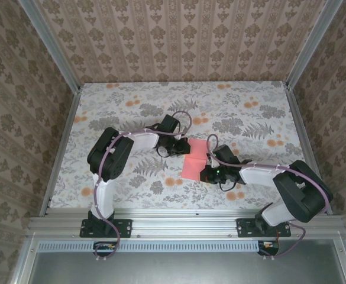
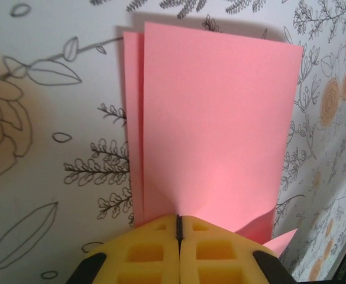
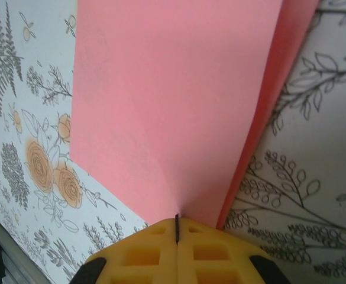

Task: Fold a paper plane with a square sheet of paper (pick it up from the middle)
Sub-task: Fold the triangle a second time at the center of the table, then turn over the paper at the center of the table.

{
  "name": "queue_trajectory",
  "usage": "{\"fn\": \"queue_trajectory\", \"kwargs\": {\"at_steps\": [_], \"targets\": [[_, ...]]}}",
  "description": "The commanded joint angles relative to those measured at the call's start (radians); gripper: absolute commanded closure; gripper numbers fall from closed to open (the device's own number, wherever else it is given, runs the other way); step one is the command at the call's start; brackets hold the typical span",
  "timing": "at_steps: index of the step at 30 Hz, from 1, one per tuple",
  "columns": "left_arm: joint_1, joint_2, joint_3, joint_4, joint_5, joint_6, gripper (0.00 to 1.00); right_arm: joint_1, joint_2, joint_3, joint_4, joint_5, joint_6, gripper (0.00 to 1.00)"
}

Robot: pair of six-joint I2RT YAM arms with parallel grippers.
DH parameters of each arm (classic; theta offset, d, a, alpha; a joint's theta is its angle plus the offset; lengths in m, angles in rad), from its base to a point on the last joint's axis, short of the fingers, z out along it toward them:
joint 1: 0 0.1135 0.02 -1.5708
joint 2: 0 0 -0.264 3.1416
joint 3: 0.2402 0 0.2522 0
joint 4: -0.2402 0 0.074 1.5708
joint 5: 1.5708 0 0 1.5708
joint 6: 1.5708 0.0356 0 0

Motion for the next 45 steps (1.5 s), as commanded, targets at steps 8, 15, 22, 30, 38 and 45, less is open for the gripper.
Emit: {"fn": "queue_trajectory", "kwargs": {"at_steps": [8, 15, 22, 30, 38, 45], "targets": [[0.006, -0.139, 0.007, -0.061, -0.055, 0.032, 0.91, 0.000, -0.150, 0.051, -0.147, -0.079, 0.018, 0.91], [-0.016, -0.255, -0.047, -0.074, -0.069, 0.029, 0.83, -0.062, -0.181, 0.127, -0.178, -0.083, -0.006, 0.89], [-0.059, -0.316, -0.138, -0.040, -0.075, 0.004, 0.66, -0.120, -0.045, 0.191, -0.135, -0.096, -0.047, 0.89], [-0.106, -0.308, -0.210, 0.037, -0.078, -0.036, 0.52, -0.162, 0.077, 0.228, -0.132, -0.070, -0.102, 0.89], [-0.120, -0.219, -0.194, 0.059, -0.065, -0.030, 0.51, -0.168, 0.061, 0.234, -0.175, -0.048, -0.144, 0.78], [-0.121, -0.174, -0.194, 0.071, -0.056, -0.030, 0.51, -0.205, -0.028, 0.220, -0.242, -0.025, -0.185, 0.68]]}}
